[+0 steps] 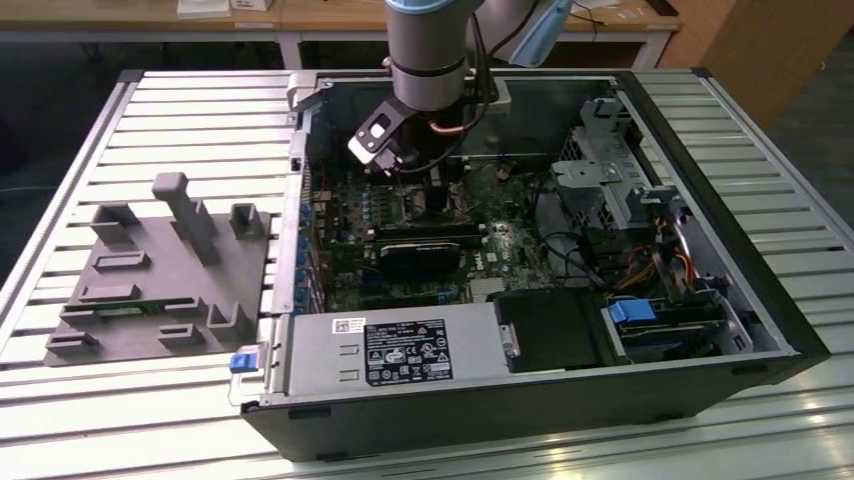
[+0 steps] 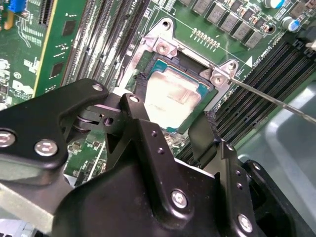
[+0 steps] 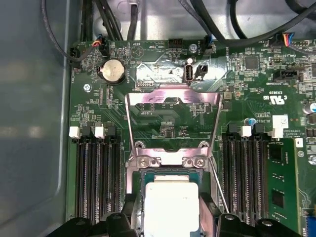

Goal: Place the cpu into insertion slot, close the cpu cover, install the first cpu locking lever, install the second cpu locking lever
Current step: 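Place the cpu into insertion slot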

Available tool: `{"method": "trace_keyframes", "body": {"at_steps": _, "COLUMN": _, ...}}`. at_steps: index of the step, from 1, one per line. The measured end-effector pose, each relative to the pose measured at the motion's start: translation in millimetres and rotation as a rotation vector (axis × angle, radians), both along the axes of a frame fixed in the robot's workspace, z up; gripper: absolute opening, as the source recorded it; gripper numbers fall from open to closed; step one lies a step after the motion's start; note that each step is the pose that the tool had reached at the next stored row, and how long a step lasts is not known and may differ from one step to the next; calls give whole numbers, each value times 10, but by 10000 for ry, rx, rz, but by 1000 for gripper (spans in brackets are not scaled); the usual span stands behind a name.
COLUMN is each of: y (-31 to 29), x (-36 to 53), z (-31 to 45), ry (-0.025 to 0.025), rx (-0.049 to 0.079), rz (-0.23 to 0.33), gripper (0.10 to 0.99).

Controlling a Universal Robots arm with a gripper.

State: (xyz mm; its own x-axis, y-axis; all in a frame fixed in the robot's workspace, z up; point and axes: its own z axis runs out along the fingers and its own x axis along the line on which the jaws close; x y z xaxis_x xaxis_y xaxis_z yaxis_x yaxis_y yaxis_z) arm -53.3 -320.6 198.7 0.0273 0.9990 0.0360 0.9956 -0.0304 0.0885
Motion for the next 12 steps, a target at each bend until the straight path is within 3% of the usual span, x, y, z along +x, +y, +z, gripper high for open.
{"method": "trace_keyframes", "body": {"at_steps": 12, "y": 0, "x": 0, "z": 53, "ry": 0, "rx": -49, "rz": 0, "gripper": 612}}
